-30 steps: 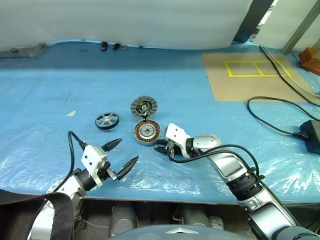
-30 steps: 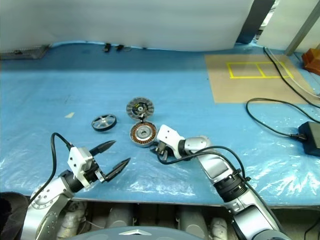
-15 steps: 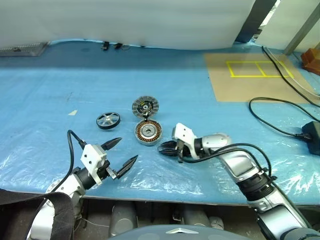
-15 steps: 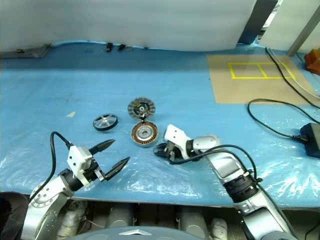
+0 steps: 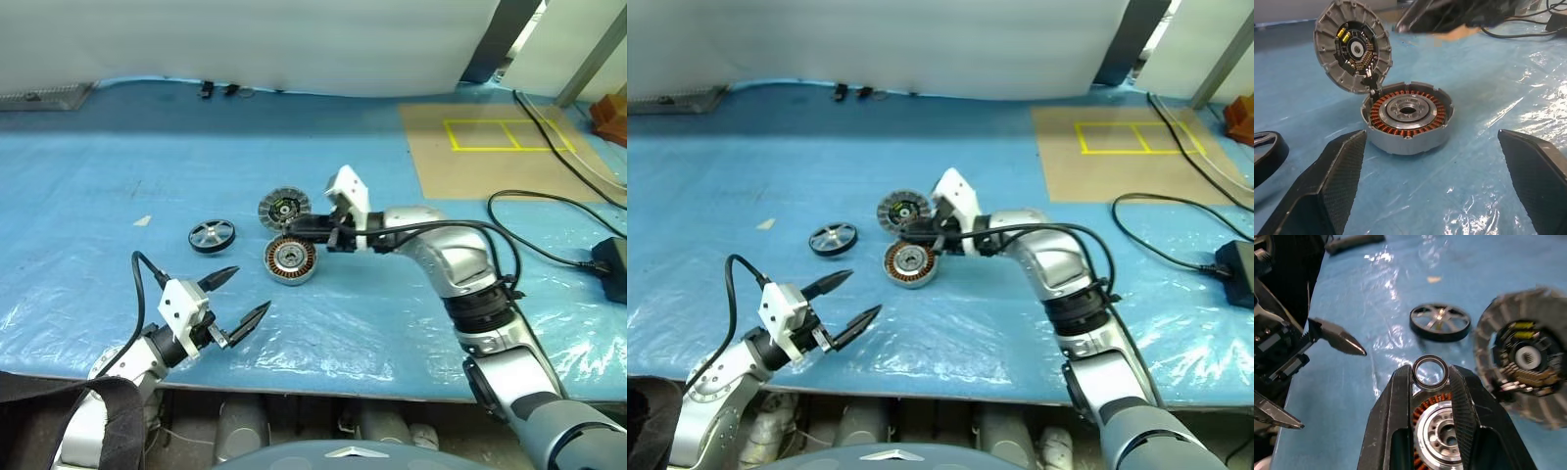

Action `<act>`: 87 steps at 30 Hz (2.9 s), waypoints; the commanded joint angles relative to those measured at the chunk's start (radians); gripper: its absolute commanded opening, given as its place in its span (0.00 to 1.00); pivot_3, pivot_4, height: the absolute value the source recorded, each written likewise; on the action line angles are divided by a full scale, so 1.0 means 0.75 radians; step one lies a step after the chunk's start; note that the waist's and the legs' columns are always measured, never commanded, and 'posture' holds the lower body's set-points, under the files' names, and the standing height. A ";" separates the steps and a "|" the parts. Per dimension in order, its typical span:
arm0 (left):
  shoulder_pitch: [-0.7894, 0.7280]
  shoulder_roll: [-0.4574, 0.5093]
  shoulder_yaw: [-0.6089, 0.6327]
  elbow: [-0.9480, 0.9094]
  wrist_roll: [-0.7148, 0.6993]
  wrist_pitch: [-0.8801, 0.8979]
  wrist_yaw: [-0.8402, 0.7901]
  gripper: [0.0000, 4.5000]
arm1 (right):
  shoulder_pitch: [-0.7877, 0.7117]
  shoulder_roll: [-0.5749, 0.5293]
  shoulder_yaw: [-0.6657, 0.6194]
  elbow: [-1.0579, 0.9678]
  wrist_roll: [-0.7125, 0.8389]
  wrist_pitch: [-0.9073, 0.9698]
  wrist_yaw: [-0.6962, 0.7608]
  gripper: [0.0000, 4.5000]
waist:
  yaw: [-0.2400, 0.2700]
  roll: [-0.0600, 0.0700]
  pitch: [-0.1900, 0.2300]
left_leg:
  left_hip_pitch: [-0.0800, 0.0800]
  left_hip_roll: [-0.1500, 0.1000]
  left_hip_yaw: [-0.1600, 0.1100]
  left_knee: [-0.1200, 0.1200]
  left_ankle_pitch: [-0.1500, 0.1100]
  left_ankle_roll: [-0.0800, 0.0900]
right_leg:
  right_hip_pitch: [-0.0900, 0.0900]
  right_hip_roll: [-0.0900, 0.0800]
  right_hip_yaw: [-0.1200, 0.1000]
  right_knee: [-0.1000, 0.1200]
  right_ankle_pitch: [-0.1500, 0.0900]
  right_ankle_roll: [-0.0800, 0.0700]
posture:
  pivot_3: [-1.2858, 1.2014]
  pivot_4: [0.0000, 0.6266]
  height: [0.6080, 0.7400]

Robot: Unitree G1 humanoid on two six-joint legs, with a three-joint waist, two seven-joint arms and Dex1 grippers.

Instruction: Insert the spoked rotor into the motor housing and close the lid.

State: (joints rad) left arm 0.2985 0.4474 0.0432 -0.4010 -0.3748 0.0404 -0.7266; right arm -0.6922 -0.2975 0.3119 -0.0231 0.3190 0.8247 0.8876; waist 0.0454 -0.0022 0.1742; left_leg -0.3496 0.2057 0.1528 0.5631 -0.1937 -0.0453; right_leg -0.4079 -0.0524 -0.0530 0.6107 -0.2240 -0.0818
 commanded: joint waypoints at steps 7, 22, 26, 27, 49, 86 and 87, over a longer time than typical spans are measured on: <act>0.032 -0.027 0.008 -0.045 0.008 -0.041 0.033 1.00 | -0.078 -0.007 0.127 0.145 -0.136 -0.104 0.005 0.14 | -0.002 0.000 0.000 | 0.001 0.000 0.001 0.000 0.000 0.000 | 0.001 0.000 0.000 0.001 0.000 0.000 | 0.52 0.24 1.00; 0.091 -0.042 0.005 -0.064 0.024 -0.068 0.064 1.00 | -0.055 -0.006 0.225 0.292 -0.293 -0.266 0.050 0.14 | -0.002 0.000 0.000 | 0.002 0.001 0.001 0.001 0.000 0.000 | 0.002 0.000 0.000 0.002 0.000 0.000 | 0.52 0.24 1.00; 0.092 -0.040 0.004 -0.065 0.024 -0.070 0.067 1.00 | -0.047 -0.024 0.220 0.273 -0.298 -0.256 0.065 0.14 | -0.002 0.000 0.000 | 0.002 0.001 0.001 0.001 0.000 0.000 | 0.002 0.000 0.000 0.003 0.000 0.000 | 0.52 0.24 1.00; 0.089 -0.039 0.003 -0.065 0.024 -0.068 0.067 1.00 | -0.046 -0.028 0.218 0.269 -0.301 -0.258 0.063 0.14 | -0.002 0.000 0.000 | 0.002 0.001 0.000 0.001 0.000 0.000 | 0.002 0.000 0.000 0.003 0.000 0.000 | 0.52 0.24 1.00; 0.064 -0.041 -0.011 -0.049 0.023 -0.065 0.063 1.00 | -0.066 -0.038 0.234 0.263 -0.428 -0.405 0.075 0.14 | -0.002 0.000 0.000 | 0.002 0.001 0.001 0.004 0.000 0.000 | 0.001 0.000 0.000 0.005 0.000 0.000 | 0.52 0.24 1.00; 0.066 -0.039 -0.012 -0.041 0.022 -0.060 0.060 1.00 | -0.039 -0.005 0.237 0.213 -0.438 -0.382 0.117 0.14 | -0.003 0.000 0.000 | 0.002 0.001 0.001 0.004 -0.001 0.002 | 0.001 0.000 0.000 0.005 0.000 0.000 | 0.52 0.24 1.00; 0.065 -0.039 -0.013 -0.040 0.022 -0.059 0.060 1.00 | -0.040 -0.006 0.236 0.215 -0.438 -0.382 0.117 0.14 | -0.003 0.000 0.000 | 0.002 0.001 0.001 0.004 -0.001 0.002 | 0.001 0.000 0.000 0.005 0.000 0.000 | 0.52 0.24 1.00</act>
State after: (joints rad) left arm 0.3490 0.4162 0.0341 -0.4107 -0.3523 0.0078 -0.6765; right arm -0.7259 -0.3014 0.4866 0.1791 -0.0099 0.5361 0.9686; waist 0.0431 -0.0023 0.1742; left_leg -0.3481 0.2063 0.1533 0.5659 -0.1947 -0.0435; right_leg -0.4068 -0.0524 -0.0530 0.6147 -0.2241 -0.0818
